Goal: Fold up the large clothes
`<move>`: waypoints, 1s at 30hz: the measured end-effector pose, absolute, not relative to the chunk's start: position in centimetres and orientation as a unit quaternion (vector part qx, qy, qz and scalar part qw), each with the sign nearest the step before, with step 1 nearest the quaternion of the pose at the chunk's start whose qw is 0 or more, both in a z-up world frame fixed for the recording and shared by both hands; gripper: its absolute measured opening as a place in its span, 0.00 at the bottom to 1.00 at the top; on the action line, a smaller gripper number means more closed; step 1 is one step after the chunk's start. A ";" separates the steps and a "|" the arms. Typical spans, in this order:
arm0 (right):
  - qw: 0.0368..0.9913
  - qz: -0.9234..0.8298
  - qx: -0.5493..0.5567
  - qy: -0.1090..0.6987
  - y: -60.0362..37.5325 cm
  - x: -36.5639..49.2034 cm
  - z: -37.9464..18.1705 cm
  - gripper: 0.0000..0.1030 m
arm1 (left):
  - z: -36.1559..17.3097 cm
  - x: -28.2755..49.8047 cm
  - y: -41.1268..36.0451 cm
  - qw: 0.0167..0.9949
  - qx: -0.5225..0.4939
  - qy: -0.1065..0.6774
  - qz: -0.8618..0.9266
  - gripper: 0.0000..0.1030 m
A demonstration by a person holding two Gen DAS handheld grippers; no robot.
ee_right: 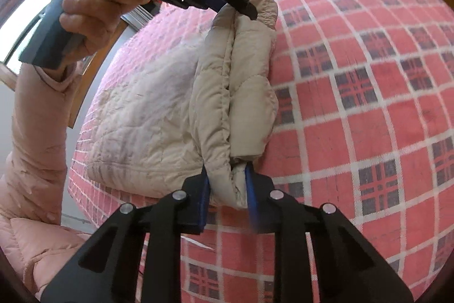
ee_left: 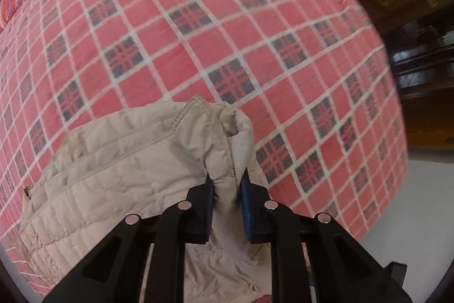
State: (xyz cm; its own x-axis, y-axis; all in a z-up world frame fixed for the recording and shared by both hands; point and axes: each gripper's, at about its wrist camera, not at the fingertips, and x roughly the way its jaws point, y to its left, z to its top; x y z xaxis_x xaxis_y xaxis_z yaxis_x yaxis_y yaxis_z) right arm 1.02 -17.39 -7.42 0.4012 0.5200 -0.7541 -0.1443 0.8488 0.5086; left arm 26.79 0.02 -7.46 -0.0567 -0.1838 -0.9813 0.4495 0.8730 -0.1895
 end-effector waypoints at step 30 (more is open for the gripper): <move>0.768 0.424 -0.027 0.479 6.1 2.9 3.1 0.20 | 1.0 23.2 31.4 0.788 -0.112 0.574 -0.193 0.13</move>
